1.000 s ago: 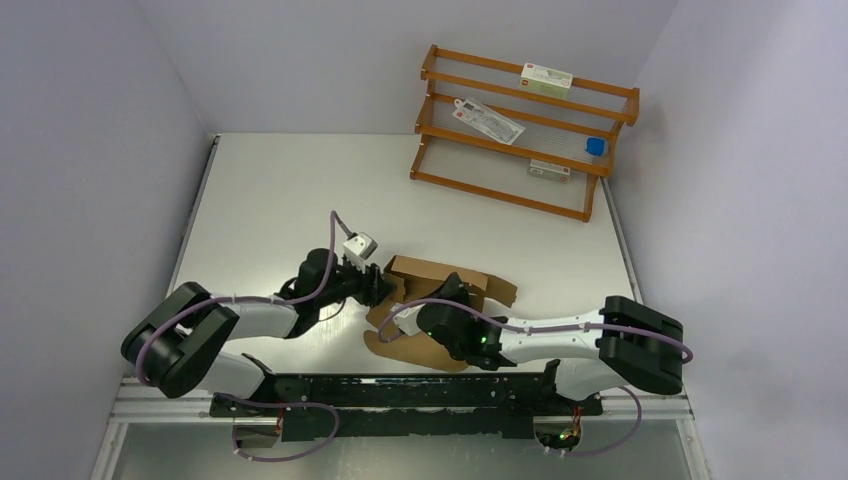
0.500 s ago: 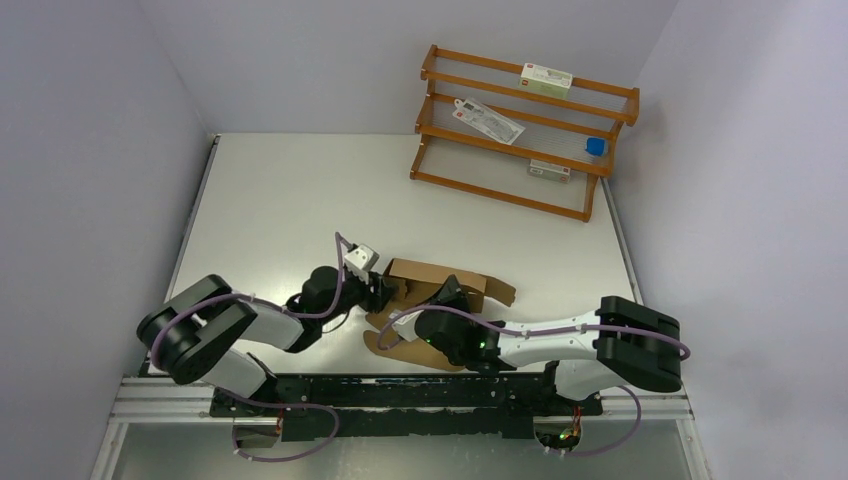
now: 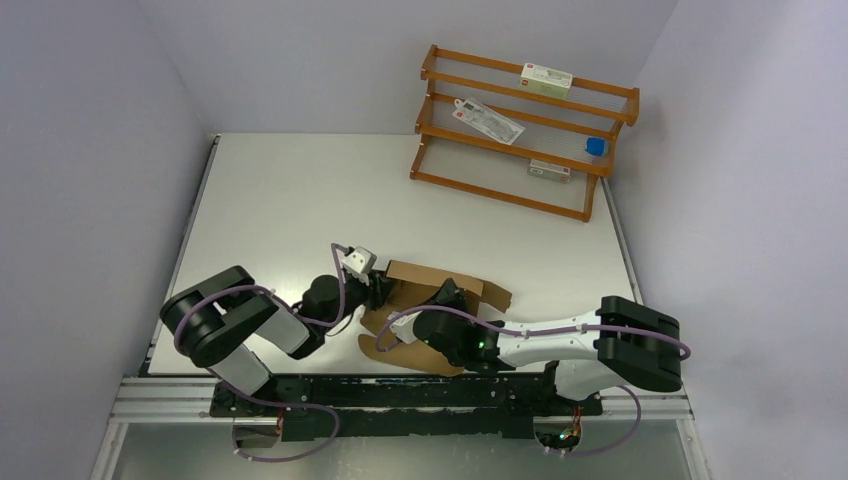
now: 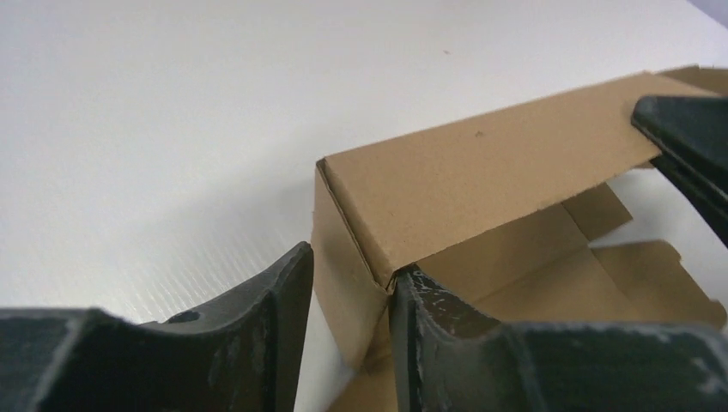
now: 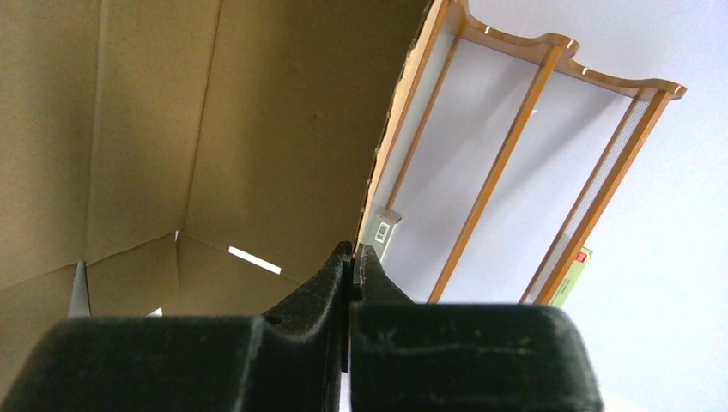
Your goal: Fold the paper box
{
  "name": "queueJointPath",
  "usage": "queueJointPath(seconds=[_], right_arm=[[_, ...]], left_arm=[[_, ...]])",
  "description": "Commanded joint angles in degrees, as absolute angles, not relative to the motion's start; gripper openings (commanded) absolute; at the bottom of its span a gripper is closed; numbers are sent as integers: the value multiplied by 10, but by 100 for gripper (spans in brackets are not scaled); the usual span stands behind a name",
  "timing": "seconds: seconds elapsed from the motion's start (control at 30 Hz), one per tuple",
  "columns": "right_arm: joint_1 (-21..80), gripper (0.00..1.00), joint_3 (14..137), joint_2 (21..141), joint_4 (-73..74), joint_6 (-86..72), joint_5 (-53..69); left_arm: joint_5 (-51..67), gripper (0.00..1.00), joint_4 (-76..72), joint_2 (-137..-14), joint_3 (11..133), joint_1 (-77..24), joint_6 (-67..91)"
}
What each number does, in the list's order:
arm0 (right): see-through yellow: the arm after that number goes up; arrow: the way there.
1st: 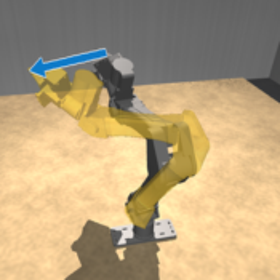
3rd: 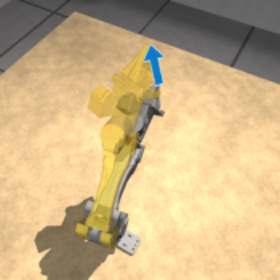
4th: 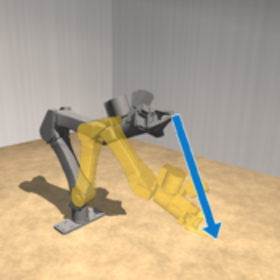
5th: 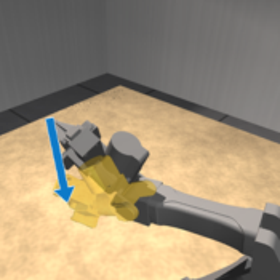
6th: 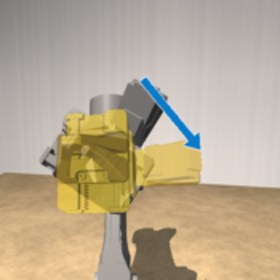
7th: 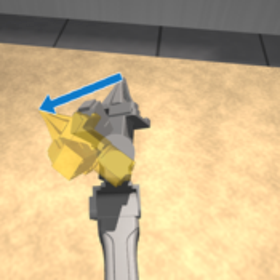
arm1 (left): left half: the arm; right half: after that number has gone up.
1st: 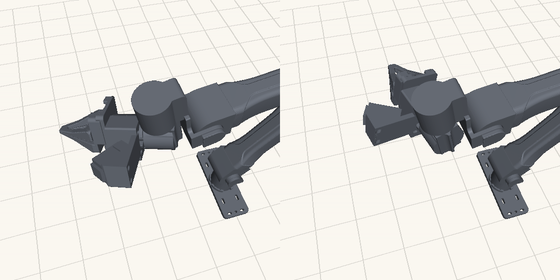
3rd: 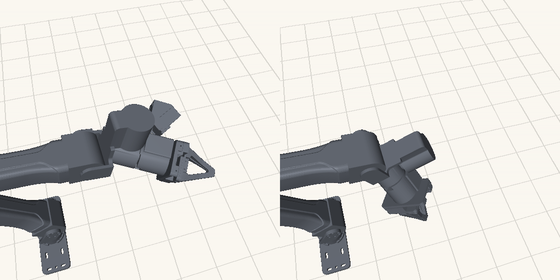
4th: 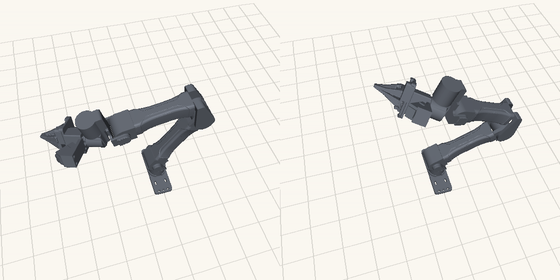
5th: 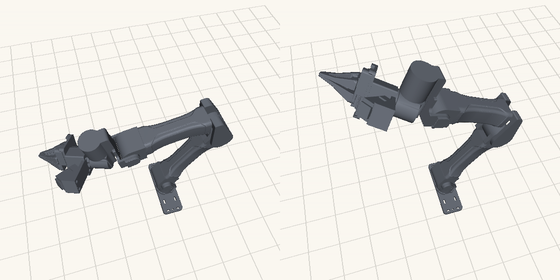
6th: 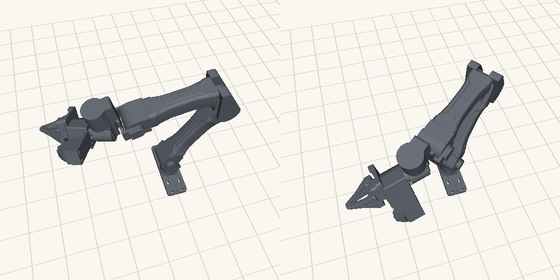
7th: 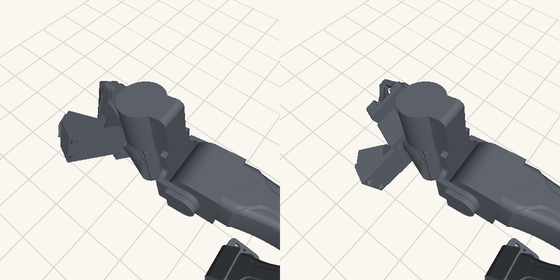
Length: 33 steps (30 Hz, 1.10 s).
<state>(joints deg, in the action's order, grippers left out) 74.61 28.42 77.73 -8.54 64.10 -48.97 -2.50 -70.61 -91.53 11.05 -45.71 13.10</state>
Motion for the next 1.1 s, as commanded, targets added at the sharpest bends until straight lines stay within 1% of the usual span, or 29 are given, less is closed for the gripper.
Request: queueJointPath(seconds=[0.0, 0.07, 0.2, 0.57, 0.77, 0.83, 1.07], right_arm=[[752, 0, 291, 778, -55, 629, -467], [752, 0, 299, 782, -47, 617, -463], [752, 0, 312, 781, -31, 584, -442], [752, 0, 322, 783, -12, 552, -430], [752, 0, 326, 785, -13, 548, -424], [752, 0, 327, 788, -14, 546, -422], [752, 0, 326, 793, -21, 543, -418]], left_arm=[[-78, 40, -816, -935, 109, -465, 138], [-102, 37, -842, -949, 106, -470, 140], [-146, 36, -870, -973, 105, -483, 135], [-292, 29, -852, -990, 100, -519, 129], [-356, 41, -862, -1008, 96, -539, 127], [-369, 43, -856, -1013, 97, -545, 131], [-390, 42, -840, -1037, 107, -547, 141]])
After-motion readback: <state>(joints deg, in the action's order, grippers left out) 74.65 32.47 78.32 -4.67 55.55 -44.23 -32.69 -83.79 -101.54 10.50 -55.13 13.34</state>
